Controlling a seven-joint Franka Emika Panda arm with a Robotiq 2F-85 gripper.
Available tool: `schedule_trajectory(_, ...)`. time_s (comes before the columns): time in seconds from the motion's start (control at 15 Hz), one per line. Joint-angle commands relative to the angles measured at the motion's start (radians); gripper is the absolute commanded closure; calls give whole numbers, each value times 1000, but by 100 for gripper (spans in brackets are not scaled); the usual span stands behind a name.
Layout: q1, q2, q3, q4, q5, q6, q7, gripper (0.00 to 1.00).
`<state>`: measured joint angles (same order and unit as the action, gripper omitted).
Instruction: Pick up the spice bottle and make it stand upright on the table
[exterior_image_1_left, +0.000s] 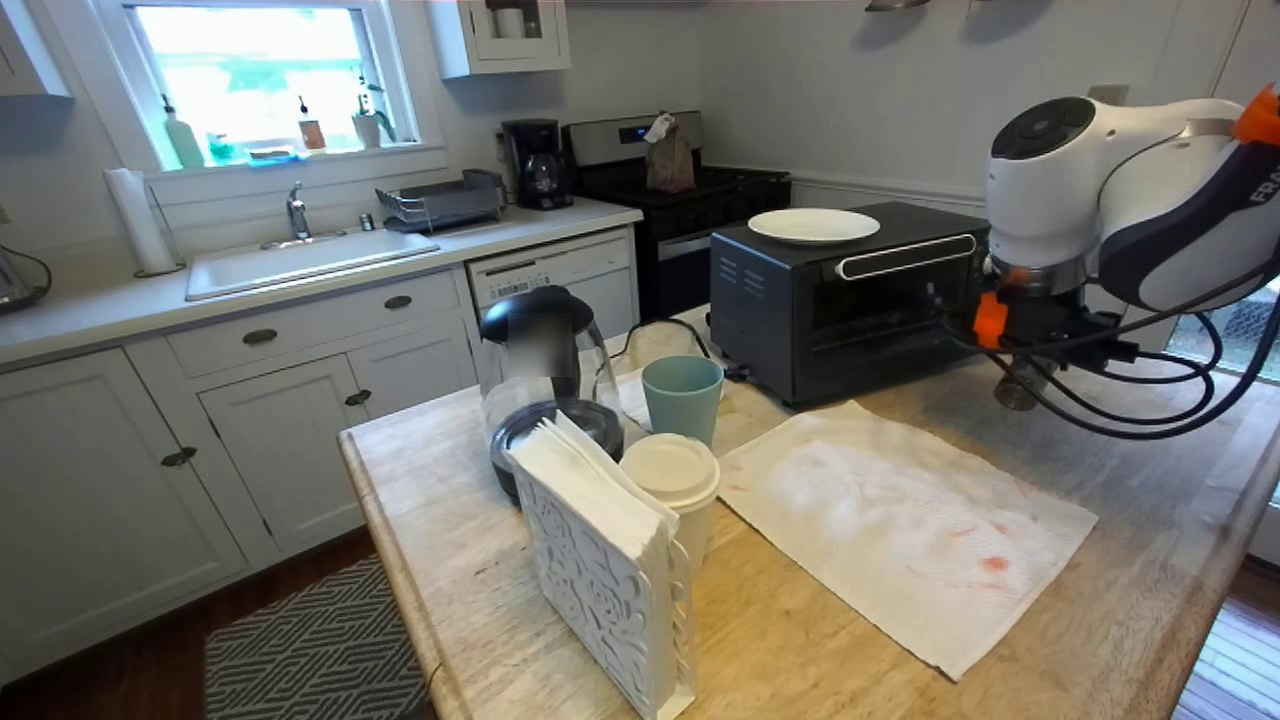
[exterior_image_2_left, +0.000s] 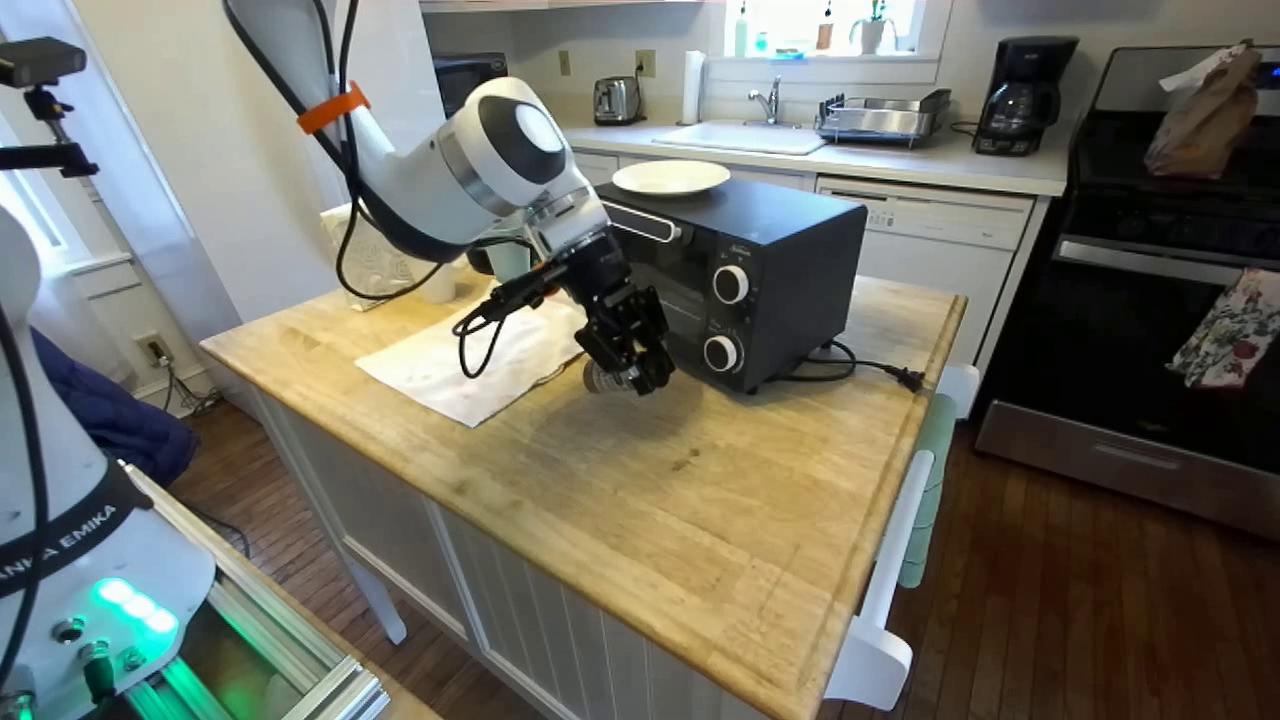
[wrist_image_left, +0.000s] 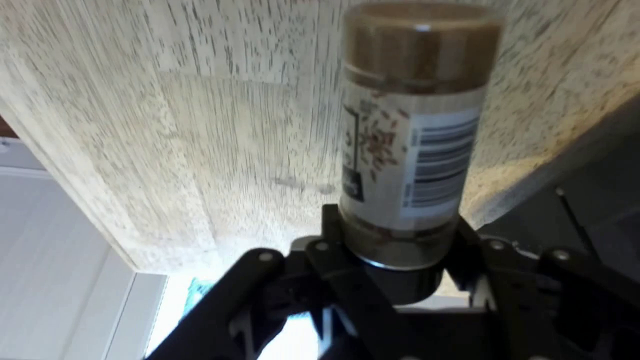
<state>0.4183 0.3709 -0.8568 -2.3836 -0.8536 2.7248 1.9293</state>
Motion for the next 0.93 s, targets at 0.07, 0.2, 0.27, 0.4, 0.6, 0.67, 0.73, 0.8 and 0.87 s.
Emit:
schedule_trajectory(0.07,198,26,-128,-11,-203,-101,290,75)
schedule_trajectory(0.2,113,-30,-6,-2,-357,-234,424,75)
schedule_trajectory(0.27,75,-43,50,-3,-403,-289,467,75)
schedule_trajectory(0.4,-14,-63,175,-10,-473,-393,527,75)
schedule_trajectory(0.6,-159,-76,363,-16,-545,-530,591,75)
schedule_trajectory(0.67,-206,-75,422,-17,-559,-567,607,75)
schedule_trajectory(0.73,-253,-72,478,-15,-571,-599,620,75)
schedule_trajectory(0.8,-288,-65,521,-14,-577,-624,635,75)
schedule_trajectory(0.87,-319,-61,558,-14,-584,-644,650,75)
